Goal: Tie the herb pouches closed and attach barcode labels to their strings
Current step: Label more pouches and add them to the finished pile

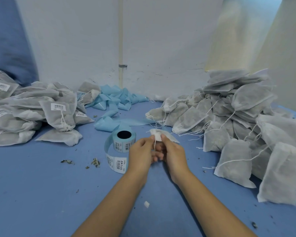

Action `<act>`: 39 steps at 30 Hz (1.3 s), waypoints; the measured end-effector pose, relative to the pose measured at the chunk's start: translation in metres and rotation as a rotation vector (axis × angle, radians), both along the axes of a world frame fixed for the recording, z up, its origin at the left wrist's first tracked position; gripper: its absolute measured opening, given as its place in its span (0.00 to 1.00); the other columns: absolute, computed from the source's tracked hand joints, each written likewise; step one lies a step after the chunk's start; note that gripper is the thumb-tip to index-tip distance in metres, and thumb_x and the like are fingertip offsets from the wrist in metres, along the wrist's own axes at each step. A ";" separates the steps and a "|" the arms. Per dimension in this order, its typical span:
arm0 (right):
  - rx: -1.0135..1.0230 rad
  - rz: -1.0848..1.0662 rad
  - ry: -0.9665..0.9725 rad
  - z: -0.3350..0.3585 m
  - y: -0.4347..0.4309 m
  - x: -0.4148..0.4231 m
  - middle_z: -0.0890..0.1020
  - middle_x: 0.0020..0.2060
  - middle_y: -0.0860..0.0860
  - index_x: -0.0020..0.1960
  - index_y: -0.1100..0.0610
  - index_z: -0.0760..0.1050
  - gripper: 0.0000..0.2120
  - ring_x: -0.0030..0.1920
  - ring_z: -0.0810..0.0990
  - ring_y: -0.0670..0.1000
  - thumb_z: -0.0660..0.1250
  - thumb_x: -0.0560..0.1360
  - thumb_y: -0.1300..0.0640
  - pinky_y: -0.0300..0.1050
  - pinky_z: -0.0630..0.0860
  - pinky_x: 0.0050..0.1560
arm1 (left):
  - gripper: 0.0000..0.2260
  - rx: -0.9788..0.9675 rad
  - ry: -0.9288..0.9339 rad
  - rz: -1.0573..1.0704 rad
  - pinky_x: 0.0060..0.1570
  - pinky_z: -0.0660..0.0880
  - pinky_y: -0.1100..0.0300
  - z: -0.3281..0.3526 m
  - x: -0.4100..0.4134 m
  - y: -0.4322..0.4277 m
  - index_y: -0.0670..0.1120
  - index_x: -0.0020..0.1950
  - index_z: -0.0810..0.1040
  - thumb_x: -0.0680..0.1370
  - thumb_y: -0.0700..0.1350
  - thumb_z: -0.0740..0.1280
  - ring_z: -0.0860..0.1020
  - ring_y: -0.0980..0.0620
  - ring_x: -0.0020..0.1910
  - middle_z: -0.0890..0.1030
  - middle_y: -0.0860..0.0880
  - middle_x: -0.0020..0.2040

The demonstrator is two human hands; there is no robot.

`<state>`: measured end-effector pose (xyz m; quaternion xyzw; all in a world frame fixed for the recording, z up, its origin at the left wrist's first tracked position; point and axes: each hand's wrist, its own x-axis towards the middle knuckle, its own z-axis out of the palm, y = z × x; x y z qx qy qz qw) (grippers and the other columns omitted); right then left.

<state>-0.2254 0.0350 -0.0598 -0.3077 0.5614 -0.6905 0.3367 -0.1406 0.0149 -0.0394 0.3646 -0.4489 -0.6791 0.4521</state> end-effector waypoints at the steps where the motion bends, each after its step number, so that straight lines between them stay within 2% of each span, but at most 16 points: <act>1: -0.032 0.008 -0.054 0.001 0.001 0.000 0.77 0.27 0.52 0.36 0.61 0.77 0.16 0.27 0.72 0.52 0.63 0.79 0.55 0.49 0.68 0.36 | 0.07 0.019 0.061 -0.015 0.23 0.70 0.66 0.002 0.000 0.000 0.40 0.44 0.76 0.80 0.41 0.62 0.74 0.54 0.21 0.79 0.46 0.29; 3: -0.084 0.039 -0.117 0.002 0.002 -0.002 0.82 0.31 0.53 0.40 0.62 0.80 0.16 0.30 0.77 0.51 0.63 0.79 0.53 0.47 0.73 0.36 | 0.06 0.045 0.144 -0.045 0.27 0.72 0.63 0.004 0.002 -0.001 0.40 0.47 0.77 0.79 0.38 0.61 0.75 0.53 0.22 0.79 0.47 0.29; 5: -0.120 0.082 -0.136 0.002 0.004 -0.003 0.84 0.36 0.54 0.41 0.59 0.82 0.14 0.35 0.81 0.50 0.64 0.78 0.53 0.43 0.76 0.37 | 0.08 0.033 0.149 -0.060 0.31 0.73 0.61 0.005 0.003 -0.001 0.41 0.51 0.78 0.78 0.35 0.60 0.76 0.52 0.24 0.79 0.46 0.31; 8: -0.147 0.128 -0.156 0.001 0.004 -0.002 0.80 0.33 0.54 0.38 0.57 0.83 0.10 0.32 0.77 0.51 0.67 0.76 0.59 0.42 0.74 0.33 | 0.11 -0.042 0.086 -0.066 0.34 0.72 0.59 0.002 0.003 -0.001 0.44 0.51 0.79 0.78 0.33 0.59 0.76 0.52 0.24 0.78 0.47 0.29; 12: -0.166 0.154 -0.105 0.001 0.005 -0.002 0.75 0.27 0.56 0.36 0.59 0.81 0.09 0.25 0.71 0.52 0.67 0.74 0.64 0.41 0.70 0.27 | 0.15 -0.191 -0.063 -0.039 0.25 0.68 0.65 -0.001 0.002 0.000 0.50 0.47 0.78 0.78 0.33 0.58 0.71 0.56 0.21 0.72 0.51 0.23; 14: -0.182 0.188 -0.120 0.003 0.007 -0.003 0.75 0.26 0.57 0.36 0.61 0.80 0.09 0.22 0.71 0.54 0.66 0.74 0.65 0.40 0.70 0.25 | 0.15 -0.226 -0.096 -0.048 0.22 0.64 0.66 -0.001 0.001 0.001 0.51 0.46 0.77 0.77 0.32 0.57 0.67 0.56 0.20 0.69 0.53 0.21; 16: -0.164 0.173 -0.167 0.003 0.006 -0.004 0.78 0.28 0.56 0.35 0.60 0.80 0.10 0.25 0.74 0.52 0.65 0.73 0.66 0.40 0.72 0.28 | 0.15 -0.214 -0.109 -0.072 0.21 0.61 0.66 -0.001 0.000 0.002 0.51 0.47 0.76 0.77 0.32 0.57 0.65 0.57 0.19 0.68 0.56 0.20; 20: -0.126 0.103 -0.288 0.000 0.001 -0.009 0.79 0.33 0.52 0.37 0.60 0.80 0.09 0.35 0.75 0.48 0.64 0.73 0.68 0.40 0.70 0.42 | 0.17 -0.088 -0.048 -0.128 0.19 0.56 0.68 -0.001 -0.004 0.004 0.50 0.49 0.75 0.78 0.31 0.54 0.59 0.60 0.18 0.65 0.57 0.19; 23: -0.131 0.101 -0.387 0.000 0.001 -0.012 0.80 0.34 0.52 0.41 0.62 0.79 0.06 0.35 0.75 0.47 0.64 0.74 0.67 0.38 0.71 0.42 | 0.15 -0.026 -0.001 -0.153 0.18 0.54 0.69 0.000 -0.007 0.007 0.48 0.48 0.76 0.79 0.32 0.54 0.58 0.60 0.17 0.65 0.56 0.19; 27: -0.124 0.091 -0.446 0.000 0.001 -0.012 0.81 0.32 0.51 0.41 0.62 0.79 0.06 0.35 0.76 0.46 0.64 0.74 0.67 0.37 0.71 0.41 | 0.13 -0.027 -0.035 -0.156 0.20 0.55 0.67 -0.002 -0.006 0.007 0.47 0.51 0.76 0.78 0.32 0.55 0.59 0.59 0.18 0.66 0.56 0.20; 31: -0.108 0.143 -0.478 0.005 0.004 -0.017 0.84 0.36 0.51 0.42 0.59 0.78 0.07 0.39 0.81 0.47 0.62 0.76 0.63 0.39 0.73 0.46 | 0.08 -0.120 -0.223 -0.084 0.25 0.65 0.63 -0.006 -0.002 0.004 0.41 0.55 0.74 0.78 0.35 0.60 0.68 0.56 0.20 0.71 0.51 0.25; 34: -0.079 0.228 -0.467 0.009 0.006 -0.020 0.85 0.39 0.51 0.41 0.55 0.75 0.09 0.40 0.82 0.45 0.60 0.78 0.60 0.38 0.73 0.46 | 0.03 -0.263 -0.401 -0.008 0.27 0.69 0.65 -0.003 0.006 -0.005 0.42 0.49 0.75 0.78 0.39 0.62 0.72 0.58 0.21 0.75 0.50 0.25; 36: -0.040 0.219 -0.406 0.010 0.005 -0.018 0.82 0.34 0.49 0.40 0.55 0.75 0.09 0.34 0.79 0.45 0.60 0.78 0.59 0.37 0.71 0.40 | 0.04 -0.436 -0.567 0.021 0.24 0.66 0.71 0.003 0.012 -0.010 0.44 0.45 0.76 0.78 0.40 0.63 0.74 0.60 0.22 0.77 0.50 0.27; 39: 0.032 0.117 -0.105 0.009 0.004 -0.014 0.74 0.29 0.49 0.36 0.53 0.73 0.11 0.25 0.67 0.44 0.63 0.77 0.60 0.35 0.63 0.26 | 0.06 -0.773 -0.915 0.052 0.39 0.68 0.66 0.010 0.019 -0.015 0.42 0.46 0.77 0.79 0.42 0.63 0.77 0.51 0.42 0.79 0.47 0.40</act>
